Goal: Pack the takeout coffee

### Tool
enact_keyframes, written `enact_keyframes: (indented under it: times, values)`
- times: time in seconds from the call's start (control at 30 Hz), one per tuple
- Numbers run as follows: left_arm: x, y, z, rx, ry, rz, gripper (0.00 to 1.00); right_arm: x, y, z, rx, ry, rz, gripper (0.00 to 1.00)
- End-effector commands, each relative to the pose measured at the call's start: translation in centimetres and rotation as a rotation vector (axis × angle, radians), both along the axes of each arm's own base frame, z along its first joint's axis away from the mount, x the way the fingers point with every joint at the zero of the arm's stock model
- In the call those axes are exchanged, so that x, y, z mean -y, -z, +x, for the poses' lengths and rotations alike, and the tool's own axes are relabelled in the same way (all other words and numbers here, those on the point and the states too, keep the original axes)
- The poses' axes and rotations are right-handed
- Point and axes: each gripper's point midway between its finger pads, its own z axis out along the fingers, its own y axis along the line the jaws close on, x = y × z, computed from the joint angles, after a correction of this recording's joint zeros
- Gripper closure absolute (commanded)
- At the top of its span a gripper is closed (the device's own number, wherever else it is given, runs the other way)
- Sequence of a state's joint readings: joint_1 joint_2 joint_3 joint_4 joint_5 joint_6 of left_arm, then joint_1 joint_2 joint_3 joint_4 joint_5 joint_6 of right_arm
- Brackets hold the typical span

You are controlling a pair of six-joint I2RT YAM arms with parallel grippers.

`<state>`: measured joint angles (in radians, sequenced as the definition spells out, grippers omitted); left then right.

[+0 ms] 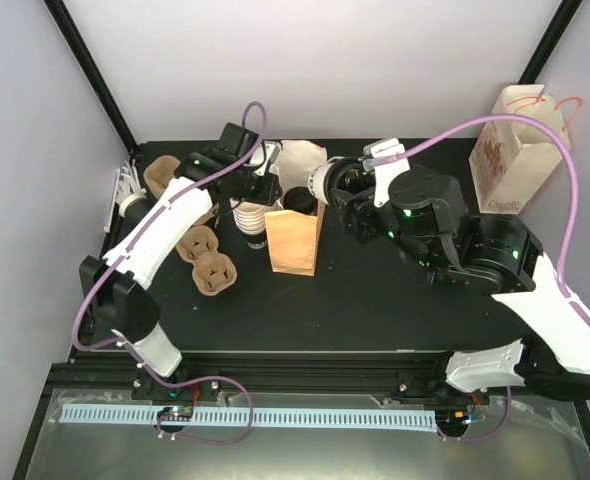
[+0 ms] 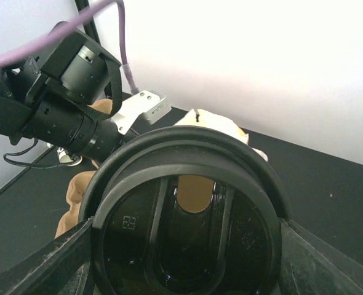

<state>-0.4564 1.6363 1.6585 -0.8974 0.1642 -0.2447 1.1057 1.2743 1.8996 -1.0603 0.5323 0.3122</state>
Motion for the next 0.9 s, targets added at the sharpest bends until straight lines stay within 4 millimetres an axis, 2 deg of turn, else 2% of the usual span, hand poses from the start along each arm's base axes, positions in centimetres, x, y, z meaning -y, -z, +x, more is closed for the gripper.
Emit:
enact_keyframes:
  times: [0.0, 0.07, 0.2, 0.33, 0.47, 0.6, 0.73, 0.87]
  values:
    - [1.5, -1.1, -0.9, 0.019, 0.074, 0.064, 0.7, 2.7, -0.4, -0.3, 0.022, 0.061, -0.02, 0.41]
    - [1.9, -1.9, -1.1, 0.062, 0.088, 0.106, 0.82, 3.5, 0.1, -0.8, 0.017, 0.057, -0.028, 0.41]
    - [3.2, -4.4, -1.9, 0.183, 0.135, 0.158, 0.96, 5.6, -0.1, -2.2, 0.026, 0.035, 0.003, 0.42]
    - [4.6, -6.7, -3.2, 0.315, 0.19, 0.203, 0.98, 7.5, -0.7, -3.6, 0.03, 0.008, 0.031, 0.42]
    - [5.7, -7.6, -4.6, 0.455, 0.253, 0.27, 0.98, 8.8, -0.8, -4.7, 0.023, -0.015, 0.059, 0.42]
    - [6.5, -8.5, -6.6, 0.575, 0.304, 0.255, 0.98, 8.0, 1.4, -5.5, -0.018, -0.083, 0.035, 0.43]
    - [7.6, -9.2, -8.5, 0.713, 0.345, 0.236, 0.98, 6.3, 4.0, -6.0, -0.064, -0.152, -0.002, 0.43]
    - [8.0, -9.1, -9.8, 0.755, 0.369, 0.247, 0.98, 5.2, 5.9, -6.1, -0.088, -0.185, -0.014, 0.43]
